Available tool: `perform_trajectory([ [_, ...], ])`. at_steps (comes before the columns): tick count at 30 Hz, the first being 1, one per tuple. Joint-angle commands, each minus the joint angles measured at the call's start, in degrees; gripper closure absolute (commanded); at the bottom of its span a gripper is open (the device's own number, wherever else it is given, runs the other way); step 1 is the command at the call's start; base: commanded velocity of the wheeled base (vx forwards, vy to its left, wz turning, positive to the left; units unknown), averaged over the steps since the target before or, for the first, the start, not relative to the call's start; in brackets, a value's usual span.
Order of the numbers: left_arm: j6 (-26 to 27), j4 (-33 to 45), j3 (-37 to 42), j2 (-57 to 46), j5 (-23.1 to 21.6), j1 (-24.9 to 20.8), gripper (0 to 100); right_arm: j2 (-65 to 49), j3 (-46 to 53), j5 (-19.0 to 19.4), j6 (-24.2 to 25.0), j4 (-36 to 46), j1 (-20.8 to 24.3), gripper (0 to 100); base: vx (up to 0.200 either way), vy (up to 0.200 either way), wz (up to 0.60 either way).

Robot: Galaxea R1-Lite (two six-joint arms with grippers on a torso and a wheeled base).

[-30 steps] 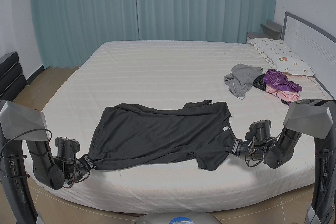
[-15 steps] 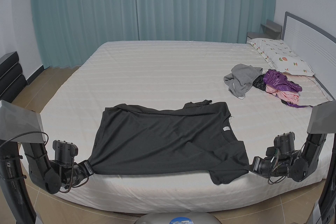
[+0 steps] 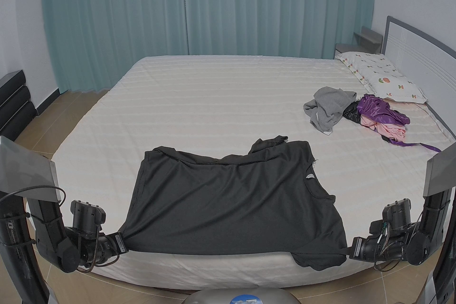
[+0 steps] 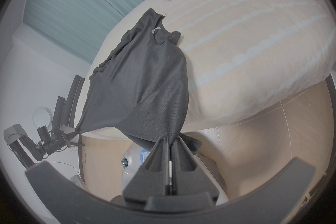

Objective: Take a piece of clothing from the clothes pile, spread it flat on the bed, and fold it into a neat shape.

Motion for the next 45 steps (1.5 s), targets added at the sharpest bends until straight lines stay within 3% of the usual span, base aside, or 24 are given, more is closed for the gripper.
perform_trajectory([
  [1,-0.07,-0.01,0.27,0.30,-0.12,-0.58,100,3.14,0.14,0.02,-1.04,-0.74,0.12,100,0.000,0.000,0.00],
  [3,-0.16,-0.01,0.27,0.74,-0.12,-0.93,100,4.54,-0.12,0.10,-1.48,-2.50,0.12,100,0.000,0.000,0.00],
  [4,-0.16,-0.01,0.27,0.74,-0.12,-0.93,100,4.72,-0.12,0.10,-1.66,-2.76,0.12,0,0.000,0.000,0.00],
  [15,-0.78,-0.10,0.44,0.56,-1.79,-2.34,100,12.10,-2.50,0.02,-1.39,-16.30,0.12,0,0.000,0.000,0.00],
  [16,-0.78,-0.10,0.44,0.56,-1.88,-2.25,0,12.80,-3.02,0.02,-1.39,-17.00,0.03,0,0.000,0.000,0.00],
  [27,-0.07,0.16,0.18,0.39,-1.44,0.03,0,15.00,-10.84,-0.16,-1.75,-15.51,-1.20,0,0.000,0.000,0.00],
  [28,-0.07,0.16,0.18,0.39,-1.44,0.03,0,15.00,-10.84,-0.16,-1.75,-15.51,-1.20,100,0.000,0.000,0.00],
  [36,-0.34,-0.10,-1.49,0.30,-1.53,1.79,0,12.89,-8.30,0.02,-2.01,-14.63,-4.45,100,0.000,0.000,0.00],
  [45,-0.69,-0.10,-1.93,0.21,-1.53,1.88,0,12.45,-3.46,1.77,-5.70,-16.21,-7.61,100,0.000,0.000,0.00],
])
